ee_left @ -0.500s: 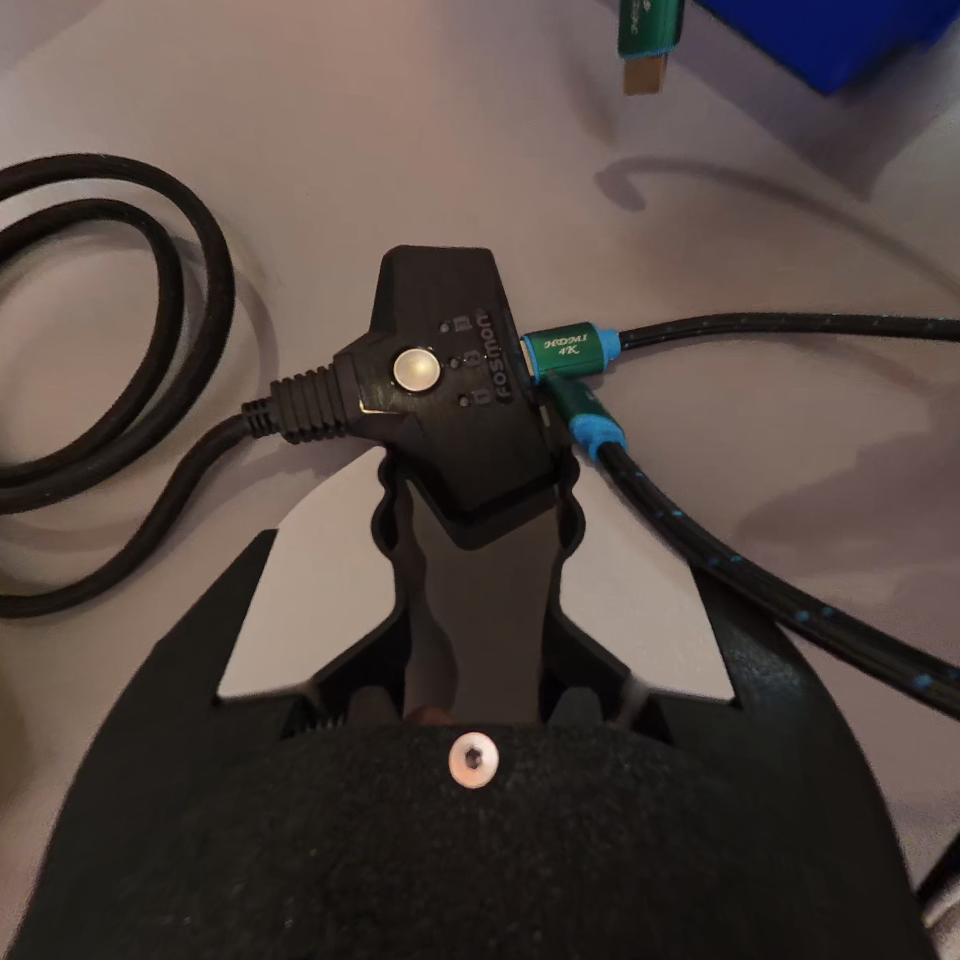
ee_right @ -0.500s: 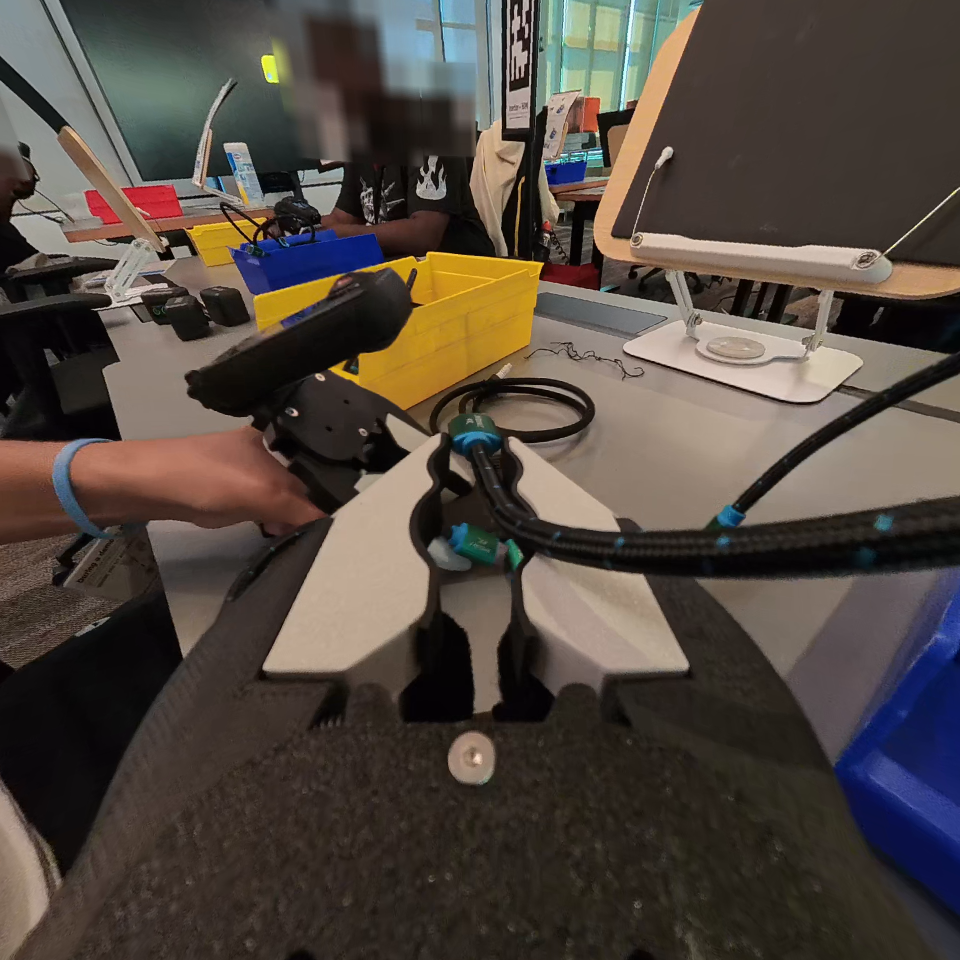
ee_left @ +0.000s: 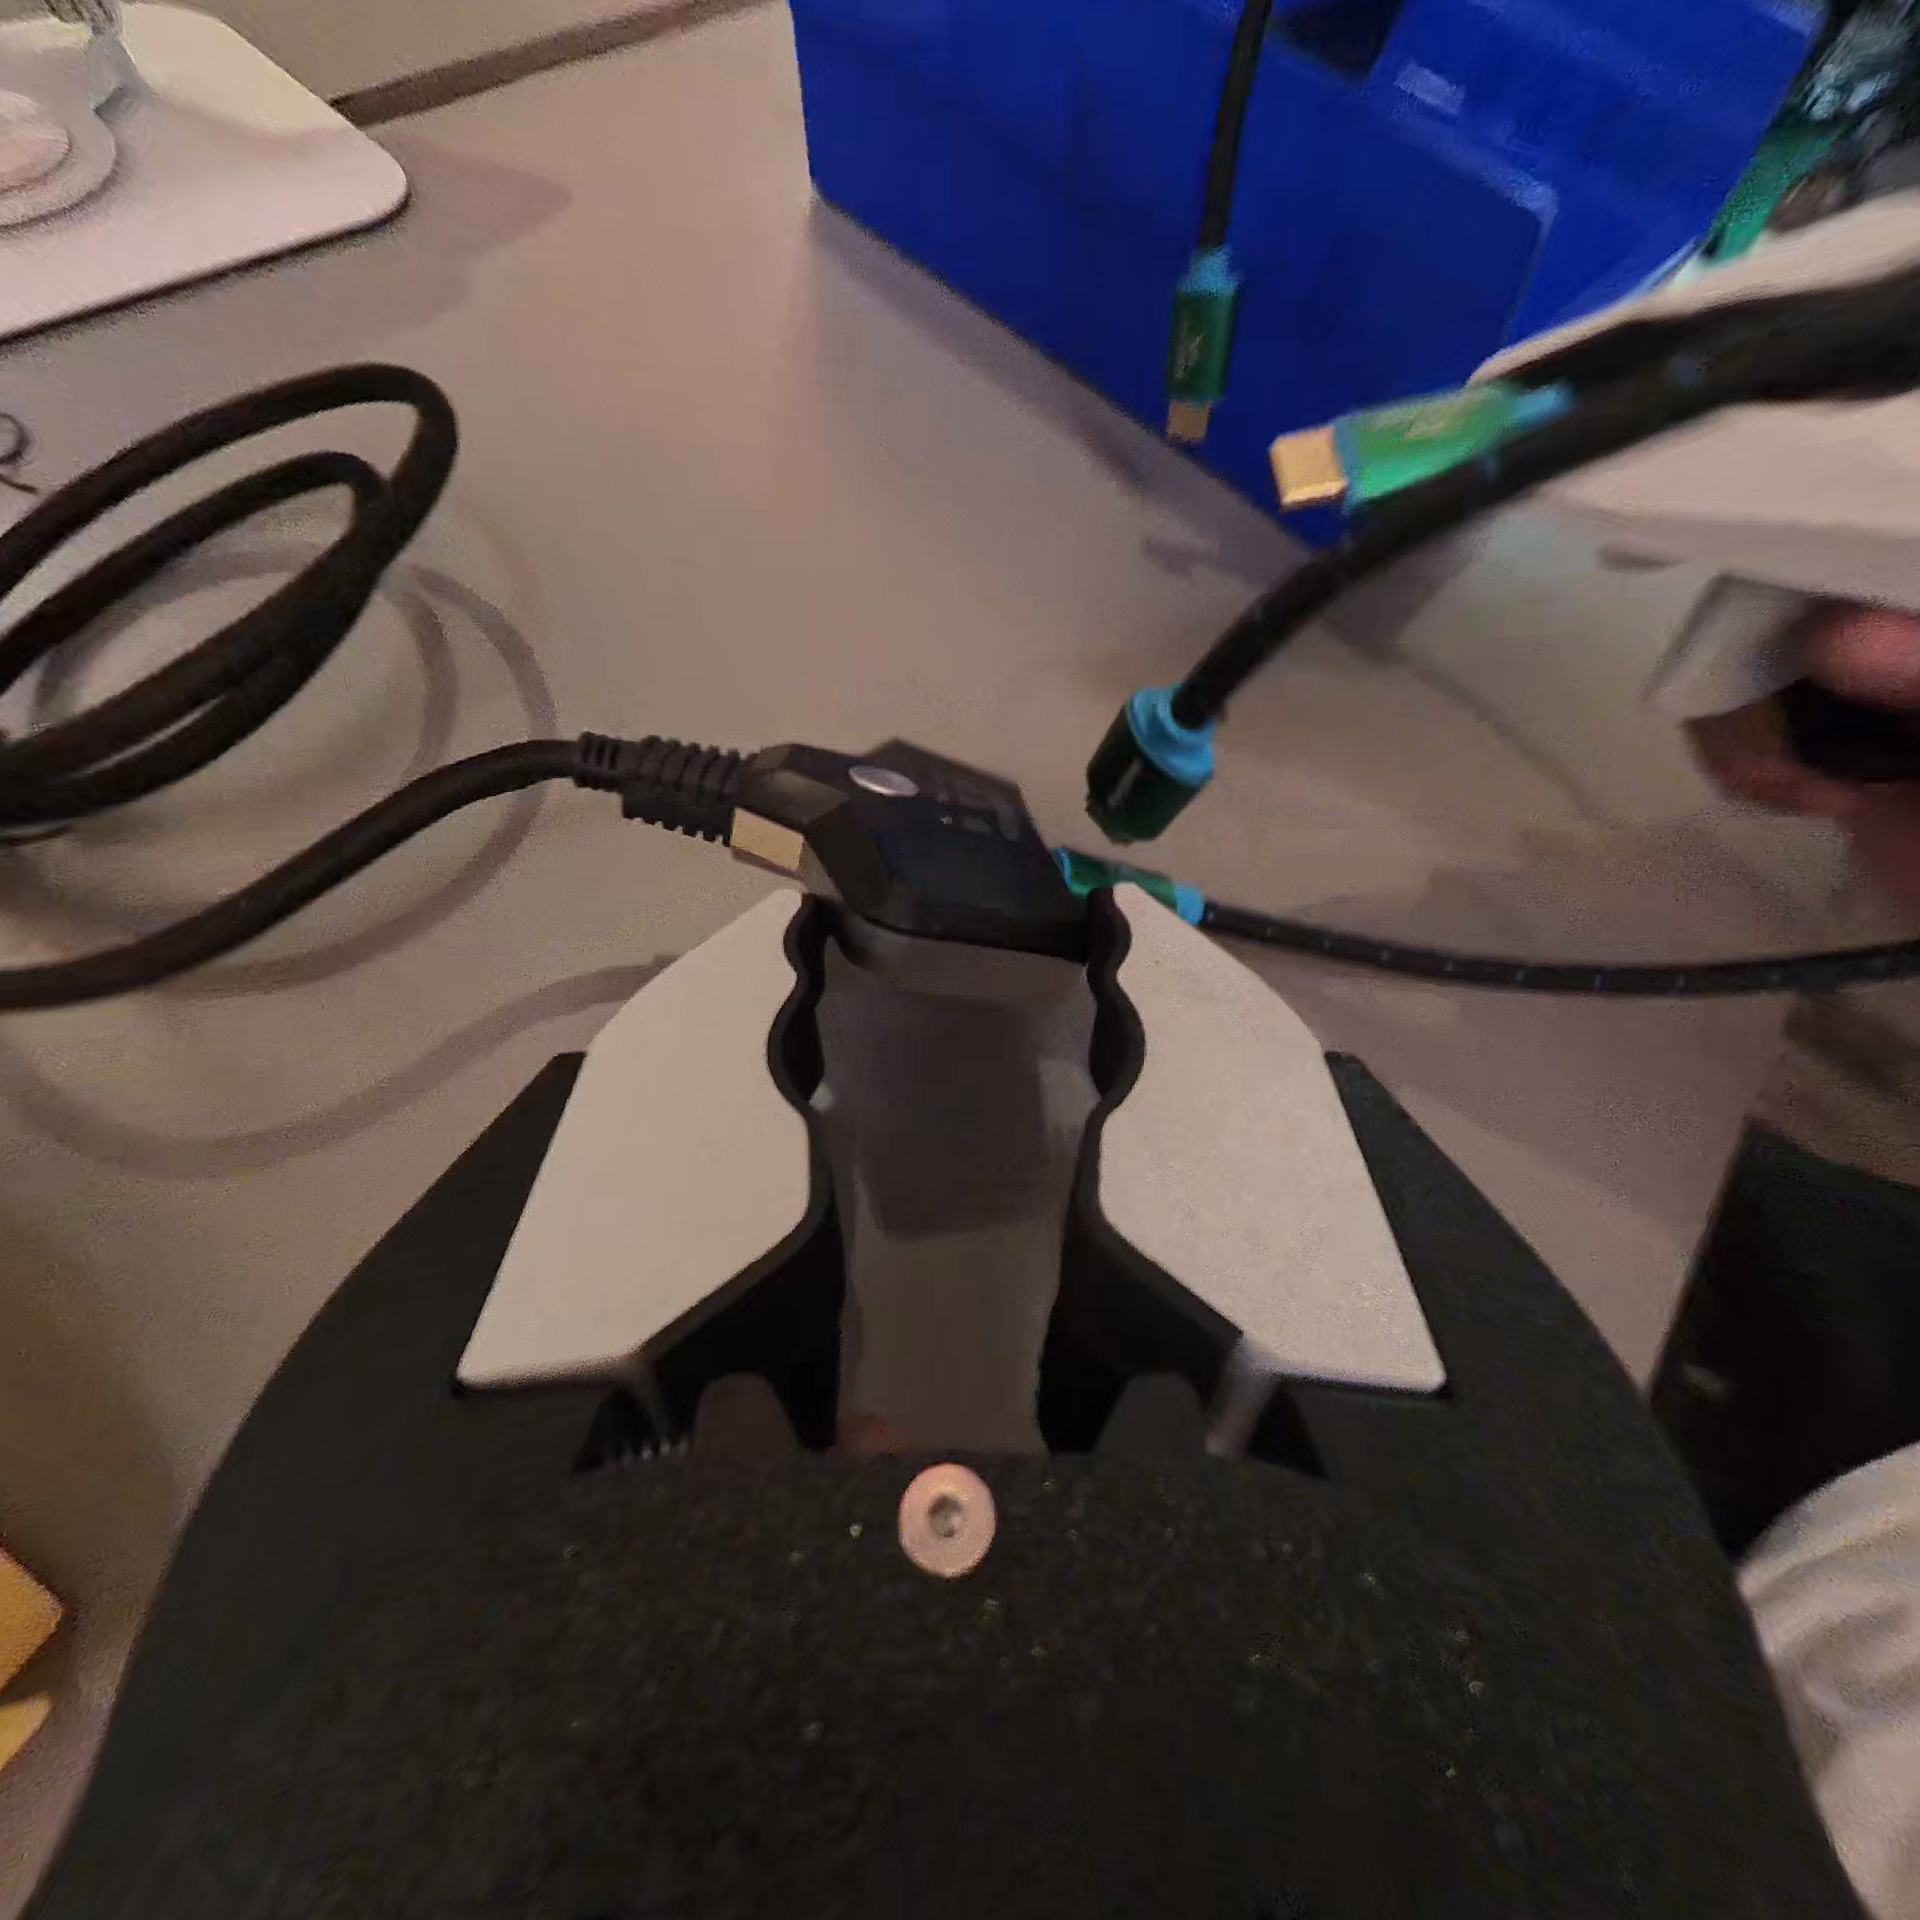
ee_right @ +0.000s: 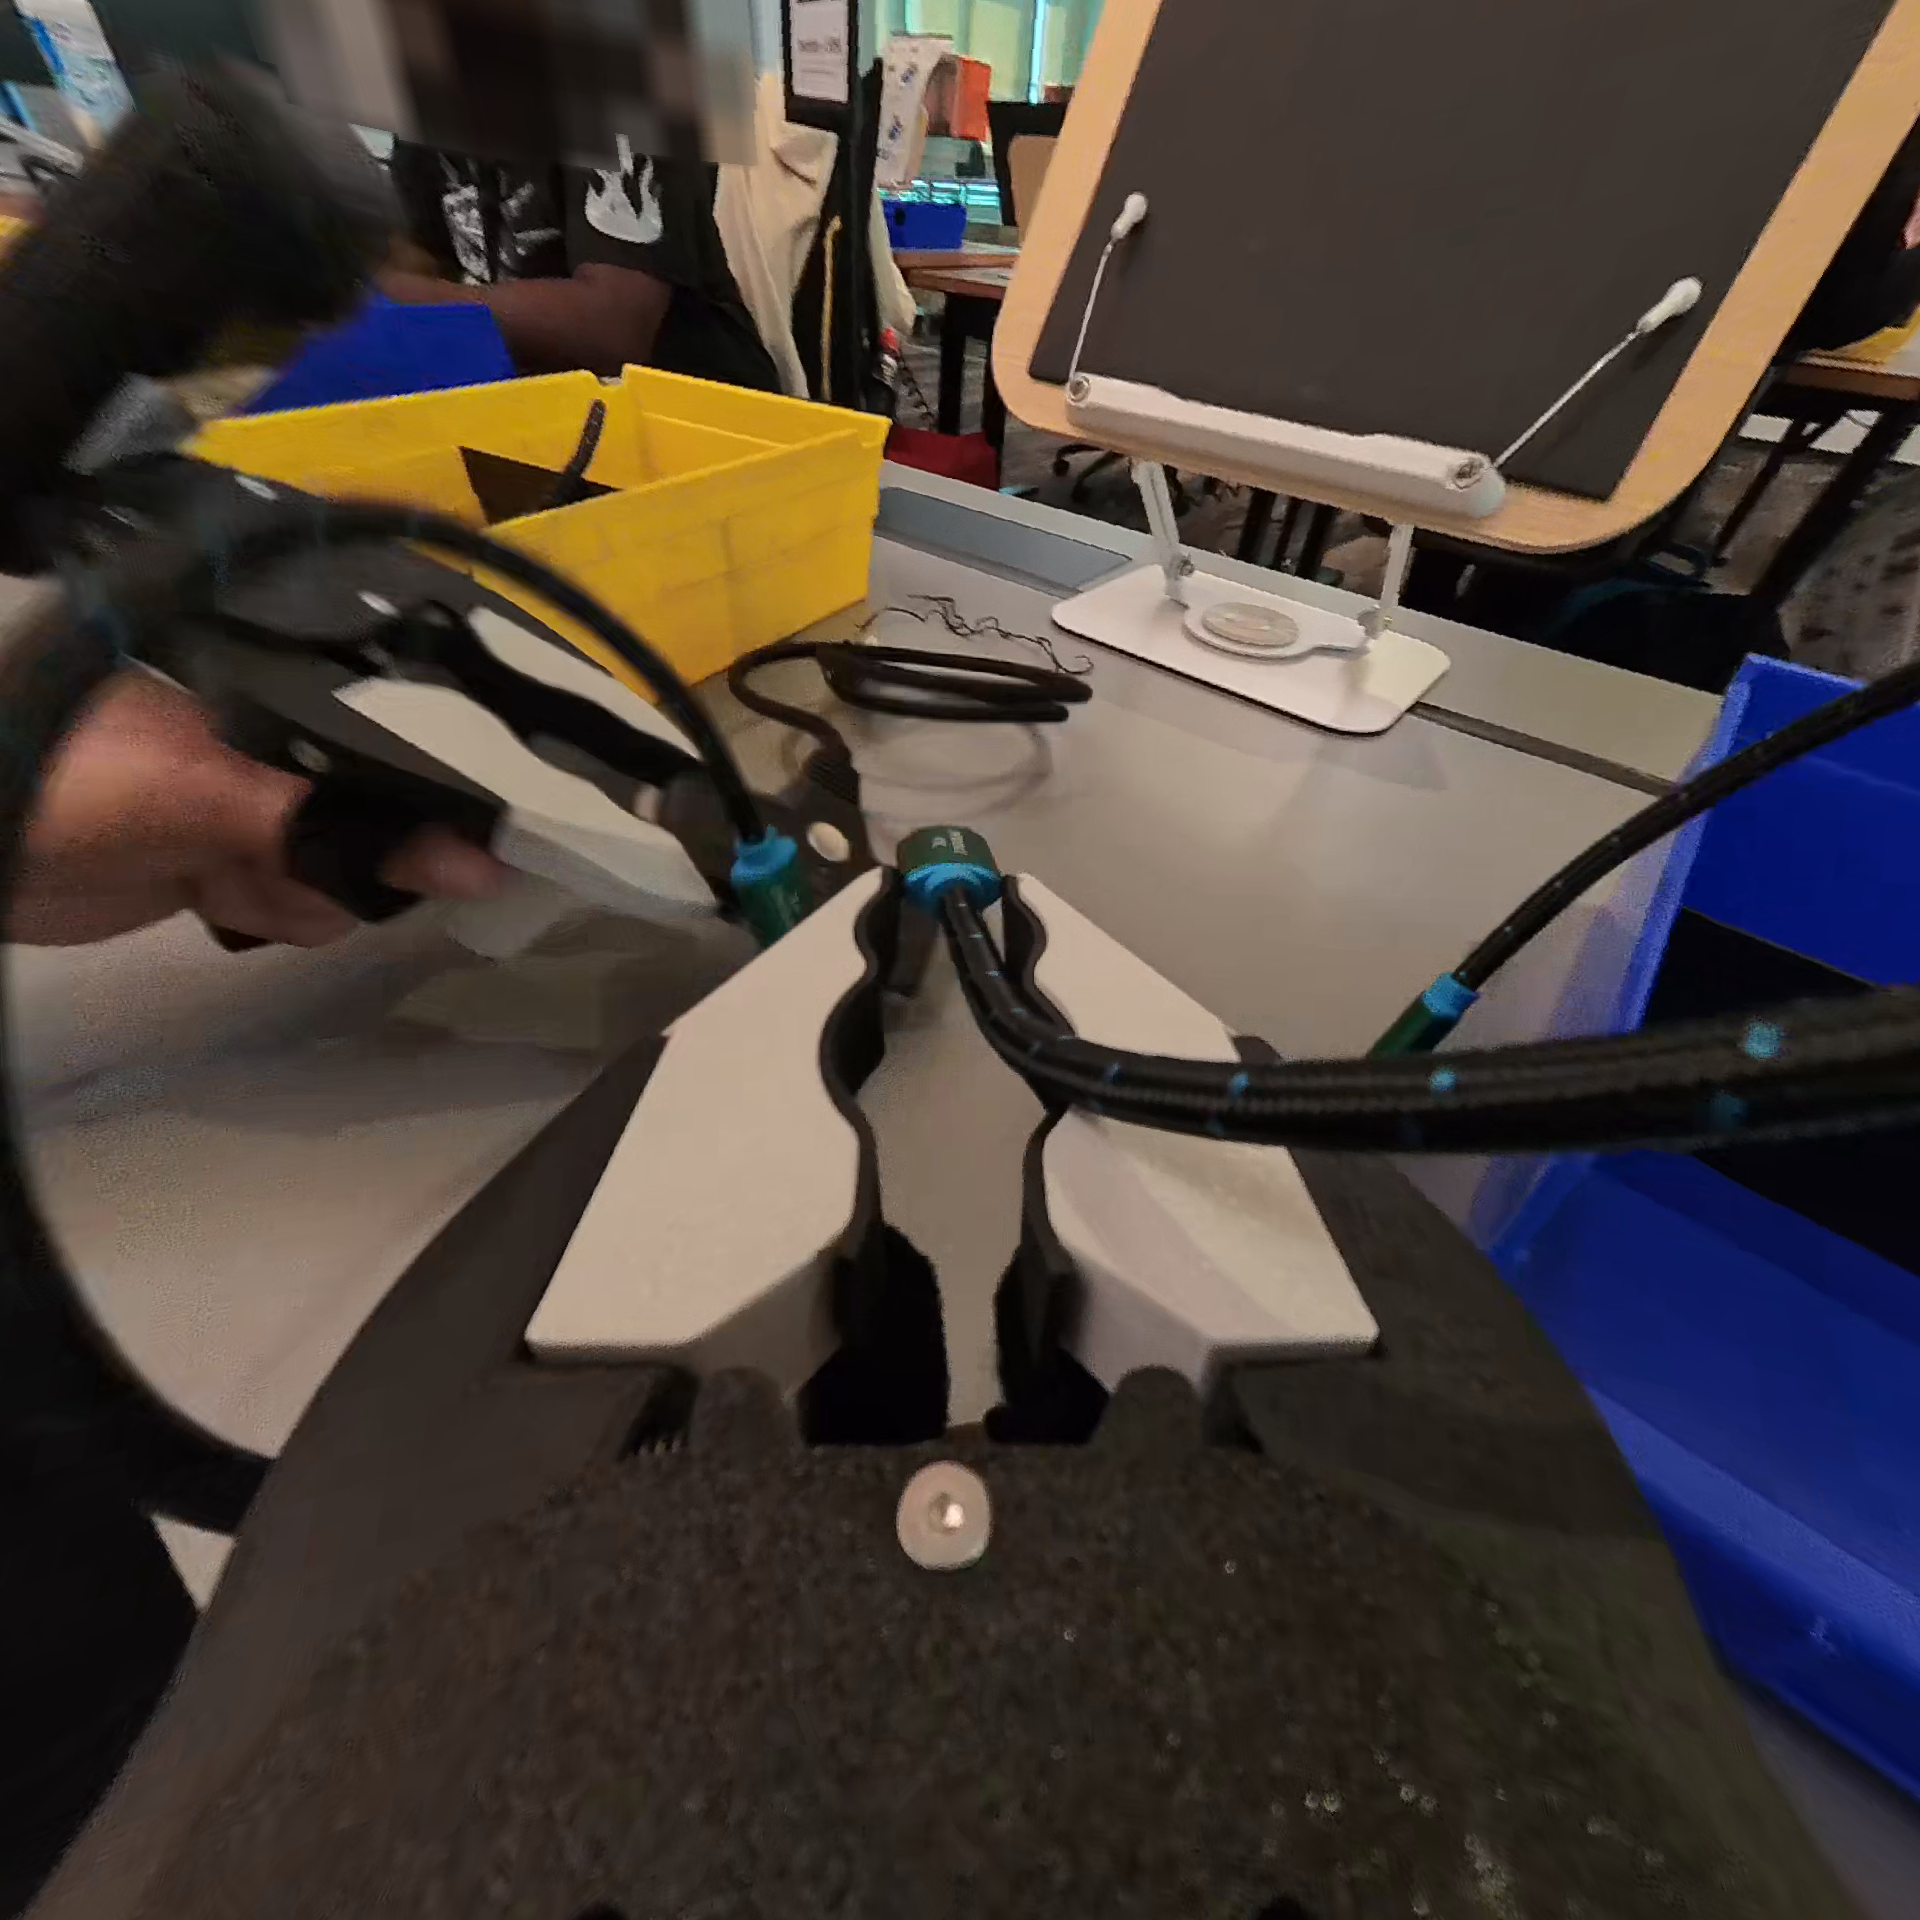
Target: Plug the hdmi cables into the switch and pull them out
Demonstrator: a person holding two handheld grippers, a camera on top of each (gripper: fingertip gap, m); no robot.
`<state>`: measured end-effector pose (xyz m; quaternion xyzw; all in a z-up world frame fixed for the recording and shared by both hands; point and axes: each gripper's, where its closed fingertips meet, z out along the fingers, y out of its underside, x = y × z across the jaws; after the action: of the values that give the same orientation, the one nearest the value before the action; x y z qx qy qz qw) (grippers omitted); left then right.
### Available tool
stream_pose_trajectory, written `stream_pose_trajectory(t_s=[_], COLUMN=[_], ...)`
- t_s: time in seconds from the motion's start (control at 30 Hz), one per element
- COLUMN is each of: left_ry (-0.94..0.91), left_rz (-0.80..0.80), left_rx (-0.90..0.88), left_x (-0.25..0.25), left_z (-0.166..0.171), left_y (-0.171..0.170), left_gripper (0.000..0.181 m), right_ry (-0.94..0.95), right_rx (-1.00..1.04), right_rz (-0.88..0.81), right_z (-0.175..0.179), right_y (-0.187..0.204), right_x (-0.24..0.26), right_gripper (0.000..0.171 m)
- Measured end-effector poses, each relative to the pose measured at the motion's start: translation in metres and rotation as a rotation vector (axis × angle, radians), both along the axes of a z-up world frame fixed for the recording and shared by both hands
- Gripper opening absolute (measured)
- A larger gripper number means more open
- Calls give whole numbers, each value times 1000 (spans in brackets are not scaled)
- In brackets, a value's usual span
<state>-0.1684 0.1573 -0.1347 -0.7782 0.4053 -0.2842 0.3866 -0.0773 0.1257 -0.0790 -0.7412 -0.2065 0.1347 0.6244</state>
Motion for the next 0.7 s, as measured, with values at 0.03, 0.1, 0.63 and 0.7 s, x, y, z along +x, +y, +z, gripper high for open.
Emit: stream_pose_trajectory(t_s=[0.03, 0.1, 0.63, 0.7], left_ry=[-33, -38, 314, 361], left_rz=[6, 13, -123, -133], left_rx=[-4, -21, 420, 428], left_x=[-5, -17, -38, -37], left_z=[6, 7, -13, -25], left_y=[-1, -1, 6, 8], left_gripper=[49, 47, 45, 45], right_ry=[0, 20, 35, 35], right_rx=[-9, -19, -43, -45], right_rz=[-15, -30, 45, 51], right_z=[-2, -3, -7, -7], right_y=[1, 3, 0, 0], right_x=[1, 3, -14, -15], right_gripper=[18, 18, 18, 18])
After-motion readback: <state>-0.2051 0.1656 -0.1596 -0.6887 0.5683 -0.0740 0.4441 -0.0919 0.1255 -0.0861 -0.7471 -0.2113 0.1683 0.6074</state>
